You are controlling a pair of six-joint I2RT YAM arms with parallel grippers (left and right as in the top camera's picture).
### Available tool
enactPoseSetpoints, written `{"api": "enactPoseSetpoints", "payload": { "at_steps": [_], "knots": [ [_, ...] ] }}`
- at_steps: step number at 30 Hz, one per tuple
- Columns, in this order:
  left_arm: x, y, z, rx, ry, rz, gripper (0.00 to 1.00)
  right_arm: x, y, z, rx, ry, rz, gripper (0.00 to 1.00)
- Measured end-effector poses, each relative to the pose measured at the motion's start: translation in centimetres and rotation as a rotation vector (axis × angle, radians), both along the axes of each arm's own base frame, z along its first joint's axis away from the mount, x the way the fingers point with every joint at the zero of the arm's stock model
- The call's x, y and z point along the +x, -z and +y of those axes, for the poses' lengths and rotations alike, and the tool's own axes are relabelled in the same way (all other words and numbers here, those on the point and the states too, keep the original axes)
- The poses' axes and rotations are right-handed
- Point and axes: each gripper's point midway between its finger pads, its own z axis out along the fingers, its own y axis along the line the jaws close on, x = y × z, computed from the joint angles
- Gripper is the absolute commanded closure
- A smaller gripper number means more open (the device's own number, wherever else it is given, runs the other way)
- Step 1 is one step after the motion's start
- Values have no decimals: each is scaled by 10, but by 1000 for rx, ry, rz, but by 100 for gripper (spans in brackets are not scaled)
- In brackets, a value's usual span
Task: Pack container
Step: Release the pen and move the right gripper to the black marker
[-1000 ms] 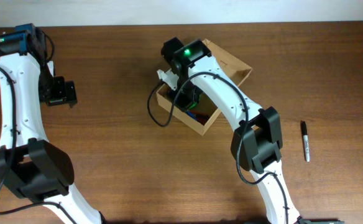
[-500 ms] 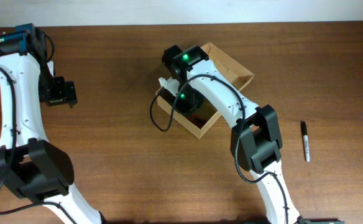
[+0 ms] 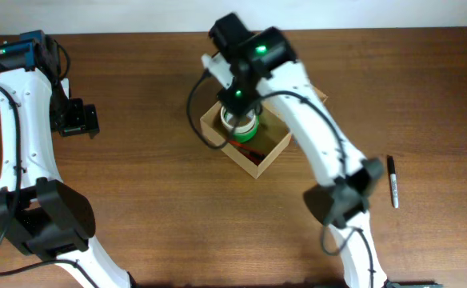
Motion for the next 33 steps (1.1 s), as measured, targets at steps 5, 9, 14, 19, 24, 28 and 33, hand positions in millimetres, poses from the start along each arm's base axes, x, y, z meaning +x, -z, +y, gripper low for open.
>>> {"api": "enactPoseSetpoints", "payload": {
  "at_steps": [5,9,14,19,24,28,33],
  "knots": [
    [0,0,0,-1,0,0,0,-13,-93,-72,70,139,-205,56],
    [0,0,0,0,0,0,0,-44,-153,-196,83,419,-410,41],
    [0,0,0,3,0,0,0,-111,-141,-326,-21,800,-493,39],
    [0,0,0,3,0,0,0,-119,-55,-387,-97,976,-322,39],
    [0,0,1,3,0,0,0,-114,48,-396,-107,903,-61,38],
    [0,0,1,3,0,0,0,-104,83,-397,-104,844,19,39],
    [0,0,1,3,0,0,0,-92,115,-402,-106,814,82,40]
  ]
}}
